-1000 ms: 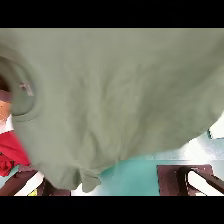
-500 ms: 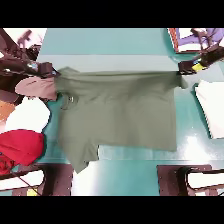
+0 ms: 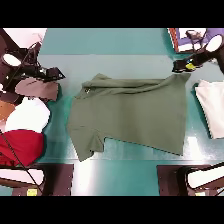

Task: Fold the shirts.

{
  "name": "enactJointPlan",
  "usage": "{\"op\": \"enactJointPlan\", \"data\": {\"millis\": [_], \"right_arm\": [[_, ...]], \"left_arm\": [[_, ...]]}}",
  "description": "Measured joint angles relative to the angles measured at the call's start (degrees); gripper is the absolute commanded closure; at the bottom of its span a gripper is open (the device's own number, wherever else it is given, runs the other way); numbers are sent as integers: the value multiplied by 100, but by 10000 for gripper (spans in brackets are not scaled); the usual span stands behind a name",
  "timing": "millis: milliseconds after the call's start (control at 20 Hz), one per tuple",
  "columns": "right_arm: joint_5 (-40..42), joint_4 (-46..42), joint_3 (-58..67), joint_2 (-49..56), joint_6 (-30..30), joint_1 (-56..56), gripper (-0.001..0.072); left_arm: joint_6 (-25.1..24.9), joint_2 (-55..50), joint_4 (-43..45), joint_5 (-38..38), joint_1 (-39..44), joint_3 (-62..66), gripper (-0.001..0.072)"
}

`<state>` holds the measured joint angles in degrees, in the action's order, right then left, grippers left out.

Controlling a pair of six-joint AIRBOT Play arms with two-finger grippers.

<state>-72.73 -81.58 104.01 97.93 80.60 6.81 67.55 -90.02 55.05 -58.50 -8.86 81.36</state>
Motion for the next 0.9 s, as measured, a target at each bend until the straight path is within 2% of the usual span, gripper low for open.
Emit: {"op": "enactJointPlan", "data": {"millis": [200,450,650,900], "right_arm": [[-660,588,-122,-310,-94,-289,296],[-1062,1353,-1604,-1416,-389,-848,297],[-1163,1921,-2959,-2323,-691,-1338,298],[-1246,2271,-4129,-3123,-935,-1764,298]], "left_arm": [[114,238,236,-922,-7,46,161],[254,1274,590,-1530,-4,-1281,160],[367,2177,669,-1580,-2,-2798,159],[426,2575,614,-1123,0,-4013,160]]}}
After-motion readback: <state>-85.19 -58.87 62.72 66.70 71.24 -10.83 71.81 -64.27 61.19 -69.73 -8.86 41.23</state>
